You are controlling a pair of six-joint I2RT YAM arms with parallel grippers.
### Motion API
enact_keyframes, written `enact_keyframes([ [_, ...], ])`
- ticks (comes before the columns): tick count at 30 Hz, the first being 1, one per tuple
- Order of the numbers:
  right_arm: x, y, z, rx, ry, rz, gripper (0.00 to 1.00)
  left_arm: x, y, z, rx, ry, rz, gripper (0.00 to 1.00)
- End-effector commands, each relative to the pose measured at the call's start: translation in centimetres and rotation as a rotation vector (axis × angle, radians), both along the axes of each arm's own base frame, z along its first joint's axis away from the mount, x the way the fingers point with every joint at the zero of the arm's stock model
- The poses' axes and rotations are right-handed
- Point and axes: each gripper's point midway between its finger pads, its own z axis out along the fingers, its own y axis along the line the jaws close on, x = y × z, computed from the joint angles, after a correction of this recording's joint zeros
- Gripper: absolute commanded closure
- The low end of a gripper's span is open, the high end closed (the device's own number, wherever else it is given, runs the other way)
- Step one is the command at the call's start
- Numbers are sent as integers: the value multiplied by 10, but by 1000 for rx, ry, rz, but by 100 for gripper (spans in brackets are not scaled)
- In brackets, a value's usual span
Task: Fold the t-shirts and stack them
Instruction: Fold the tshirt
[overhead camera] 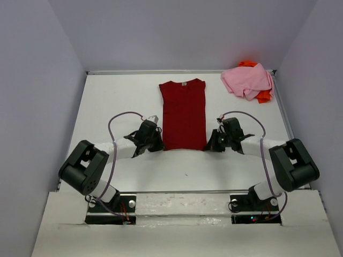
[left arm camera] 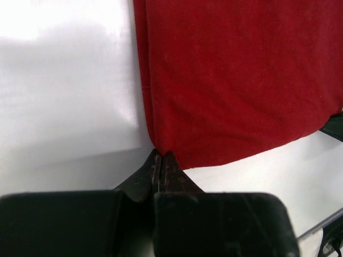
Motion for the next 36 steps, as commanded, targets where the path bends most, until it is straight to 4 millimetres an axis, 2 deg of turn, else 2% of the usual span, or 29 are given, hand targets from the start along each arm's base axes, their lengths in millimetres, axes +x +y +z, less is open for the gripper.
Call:
enact_keyframes([
  [1,-19,-4,4,-6,-14,-20,100,-28,8,1,1,26,29,100],
  [3,-26,-6,11,-3,-36,-28,100,-41,12,-1,-3,42,49,100],
  [9,-49,-13,19,-18,-15,-24,100,-68,12,23,-25,7,39,100],
  [12,-55,-13,33,-6,-37,-26,100,-82,13,27,-12,15,28,100],
  [16,-65,-12,52,17,-57,-30,100,-89,17,38,0,4,52,100],
  [19,-70,-8,74,48,-88,-30,100,-86,20,58,-17,-31,83,100],
  [23,-67,-5,106,71,-141,-24,100,-75,23,94,-31,-92,126,100],
  [25,-62,-3,119,78,-169,-25,100,-71,26,106,-28,-118,142,100],
  [28,-44,-1,144,61,-244,-21,100,-51,30,135,-9,-206,193,100],
  [30,-34,0,151,41,-271,-16,100,-41,30,146,1,-245,205,100],
  [31,-25,-2,147,2,-277,-23,100,-34,30,149,17,-264,207,100],
  [32,-15,0,159,-2,-308,-35,100,-24,32,158,15,-284,223,100],
  [34,-2,1,165,-26,-333,-37,100,-11,32,158,47,-294,218,100],
  [35,6,4,160,-49,-329,-23,100,-4,32,163,43,-304,220,100],
  [36,14,8,171,-45,-356,-18,100,2,33,164,47,-306,225,100],
])
